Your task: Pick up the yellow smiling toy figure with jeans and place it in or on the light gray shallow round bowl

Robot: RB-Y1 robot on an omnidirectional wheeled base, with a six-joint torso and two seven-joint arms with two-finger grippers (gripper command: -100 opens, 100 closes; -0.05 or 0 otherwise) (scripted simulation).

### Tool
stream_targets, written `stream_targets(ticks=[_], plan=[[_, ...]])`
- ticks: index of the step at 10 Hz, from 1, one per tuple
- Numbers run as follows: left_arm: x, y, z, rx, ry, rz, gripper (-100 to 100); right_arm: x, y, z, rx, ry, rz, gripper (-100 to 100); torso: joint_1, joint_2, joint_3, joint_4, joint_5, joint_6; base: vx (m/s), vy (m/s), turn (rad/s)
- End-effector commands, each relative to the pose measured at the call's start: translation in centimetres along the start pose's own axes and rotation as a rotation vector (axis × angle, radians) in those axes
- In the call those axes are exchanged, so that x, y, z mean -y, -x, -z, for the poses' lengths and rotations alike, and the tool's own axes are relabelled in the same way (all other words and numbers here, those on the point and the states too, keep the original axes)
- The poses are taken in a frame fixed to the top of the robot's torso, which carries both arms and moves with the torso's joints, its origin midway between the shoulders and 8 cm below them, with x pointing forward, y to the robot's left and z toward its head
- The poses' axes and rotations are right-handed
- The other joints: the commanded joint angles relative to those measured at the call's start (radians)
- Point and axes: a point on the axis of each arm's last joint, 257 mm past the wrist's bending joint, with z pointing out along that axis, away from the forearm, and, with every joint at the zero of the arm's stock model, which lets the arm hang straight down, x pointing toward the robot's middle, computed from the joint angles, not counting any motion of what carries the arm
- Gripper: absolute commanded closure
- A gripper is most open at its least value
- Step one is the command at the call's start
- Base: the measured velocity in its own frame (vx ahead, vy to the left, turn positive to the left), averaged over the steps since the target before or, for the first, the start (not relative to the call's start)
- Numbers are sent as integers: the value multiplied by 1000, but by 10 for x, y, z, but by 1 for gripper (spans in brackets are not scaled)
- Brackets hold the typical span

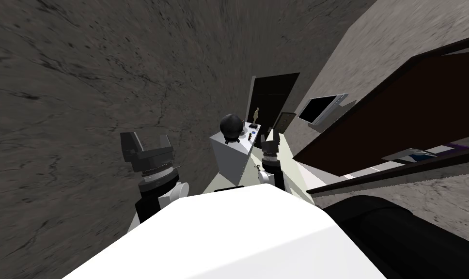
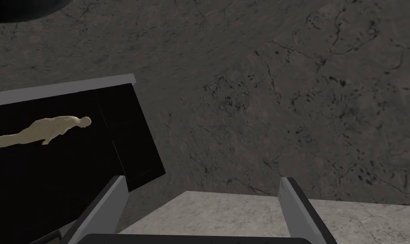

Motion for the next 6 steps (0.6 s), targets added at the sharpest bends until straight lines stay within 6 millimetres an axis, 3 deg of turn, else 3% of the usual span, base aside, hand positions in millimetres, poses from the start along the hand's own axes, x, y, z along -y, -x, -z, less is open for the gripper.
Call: stream_targets(ticks=[1,6], plan=[[0,0,0,0,0,0,0,5,-3,0,-29,-11,27,-100,0,0,0,0,0,0,-12,11,37],[0,0,0,0,0,0,0,49,-10,-3,-160,-87,212,-100,3,5,3,1,1,0,-67,39,71]])
